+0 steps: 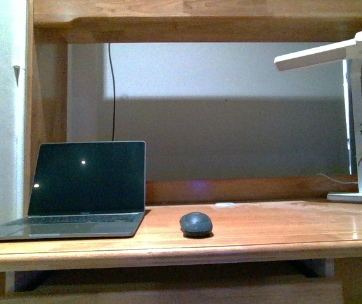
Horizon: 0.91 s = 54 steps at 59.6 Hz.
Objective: Place mouse
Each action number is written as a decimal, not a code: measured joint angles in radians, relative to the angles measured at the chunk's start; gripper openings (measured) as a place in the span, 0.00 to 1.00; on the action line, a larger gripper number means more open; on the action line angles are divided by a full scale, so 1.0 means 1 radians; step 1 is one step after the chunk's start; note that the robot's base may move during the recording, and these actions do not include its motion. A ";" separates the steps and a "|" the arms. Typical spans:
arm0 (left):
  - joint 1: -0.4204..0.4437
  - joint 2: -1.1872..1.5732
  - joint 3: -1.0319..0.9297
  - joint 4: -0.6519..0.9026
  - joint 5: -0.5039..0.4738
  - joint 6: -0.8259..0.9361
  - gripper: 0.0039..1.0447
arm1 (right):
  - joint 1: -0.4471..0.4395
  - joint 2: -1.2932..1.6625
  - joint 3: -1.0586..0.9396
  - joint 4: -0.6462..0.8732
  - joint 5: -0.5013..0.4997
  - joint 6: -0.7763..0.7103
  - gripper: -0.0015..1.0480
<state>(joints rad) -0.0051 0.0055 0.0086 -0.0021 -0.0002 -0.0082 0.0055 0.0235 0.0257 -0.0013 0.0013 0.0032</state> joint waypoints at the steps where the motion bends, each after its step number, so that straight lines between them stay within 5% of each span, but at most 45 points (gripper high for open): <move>1: 0.000 0.000 0.000 0.000 0.000 0.000 0.93 | 0.000 -0.003 -0.004 0.000 0.000 0.000 0.03; 28: 0.000 0.000 0.000 0.000 0.000 0.000 0.93 | -0.002 -0.017 -0.011 0.000 -0.002 0.000 0.03; 54: 0.000 0.000 0.000 0.000 0.000 0.000 0.93 | -0.002 -0.017 -0.011 0.000 -0.002 -0.001 0.71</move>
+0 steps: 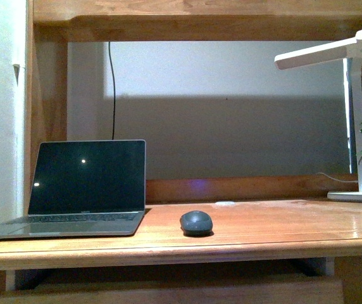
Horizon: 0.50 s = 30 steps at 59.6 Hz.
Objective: Place mouse
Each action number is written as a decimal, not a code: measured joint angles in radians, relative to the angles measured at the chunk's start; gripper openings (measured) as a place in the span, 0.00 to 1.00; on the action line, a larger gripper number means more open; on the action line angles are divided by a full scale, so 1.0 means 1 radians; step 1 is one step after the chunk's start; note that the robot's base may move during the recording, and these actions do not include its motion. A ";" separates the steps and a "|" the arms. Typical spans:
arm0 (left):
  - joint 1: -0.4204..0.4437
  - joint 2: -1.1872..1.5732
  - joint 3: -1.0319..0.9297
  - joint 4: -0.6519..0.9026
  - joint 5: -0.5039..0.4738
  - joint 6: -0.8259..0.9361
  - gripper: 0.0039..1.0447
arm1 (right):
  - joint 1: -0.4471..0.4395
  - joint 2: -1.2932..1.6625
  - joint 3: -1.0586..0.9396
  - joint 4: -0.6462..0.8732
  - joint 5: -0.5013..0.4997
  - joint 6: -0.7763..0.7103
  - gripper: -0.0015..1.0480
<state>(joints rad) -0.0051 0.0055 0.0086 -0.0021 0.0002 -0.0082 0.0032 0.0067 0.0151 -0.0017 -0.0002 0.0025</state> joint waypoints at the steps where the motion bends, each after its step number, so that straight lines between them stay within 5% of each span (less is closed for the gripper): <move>1: 0.000 0.000 0.000 0.000 0.000 0.000 0.93 | 0.000 0.000 0.000 0.000 0.000 0.000 0.74; 9: 0.000 0.000 0.000 0.000 0.000 0.000 0.93 | 0.000 0.000 0.000 0.000 0.000 0.000 0.94; 30: 0.000 0.000 0.000 0.000 0.000 0.000 0.93 | 0.000 0.000 0.000 0.000 0.000 0.000 0.93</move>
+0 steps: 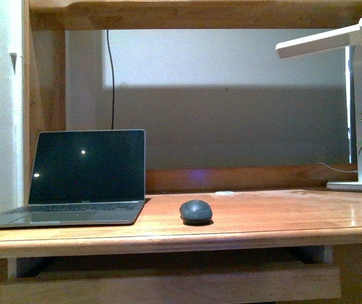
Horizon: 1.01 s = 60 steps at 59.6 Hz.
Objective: Place mouse
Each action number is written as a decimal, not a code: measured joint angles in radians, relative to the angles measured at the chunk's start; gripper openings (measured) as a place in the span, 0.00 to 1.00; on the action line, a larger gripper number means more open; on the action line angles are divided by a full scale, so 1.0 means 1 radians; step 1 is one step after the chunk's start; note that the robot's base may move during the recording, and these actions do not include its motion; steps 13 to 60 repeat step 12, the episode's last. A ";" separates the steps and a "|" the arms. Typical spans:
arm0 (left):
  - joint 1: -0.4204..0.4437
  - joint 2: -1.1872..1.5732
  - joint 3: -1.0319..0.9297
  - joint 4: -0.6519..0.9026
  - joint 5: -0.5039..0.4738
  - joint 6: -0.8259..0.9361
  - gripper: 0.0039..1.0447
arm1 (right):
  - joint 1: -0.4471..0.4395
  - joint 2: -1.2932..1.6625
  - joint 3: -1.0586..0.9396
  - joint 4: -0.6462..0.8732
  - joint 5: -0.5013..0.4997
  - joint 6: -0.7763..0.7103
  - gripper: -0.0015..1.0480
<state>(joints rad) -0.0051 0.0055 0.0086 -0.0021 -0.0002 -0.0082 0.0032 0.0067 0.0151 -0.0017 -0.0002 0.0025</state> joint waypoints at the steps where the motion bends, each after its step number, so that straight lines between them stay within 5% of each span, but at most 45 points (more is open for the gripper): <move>1: 0.000 0.000 0.000 0.000 0.000 0.000 0.93 | 0.000 0.000 0.000 0.000 0.000 0.000 0.93; 60: 0.000 0.000 0.000 0.000 0.000 0.000 0.93 | 0.000 0.000 0.000 0.000 0.000 0.000 0.93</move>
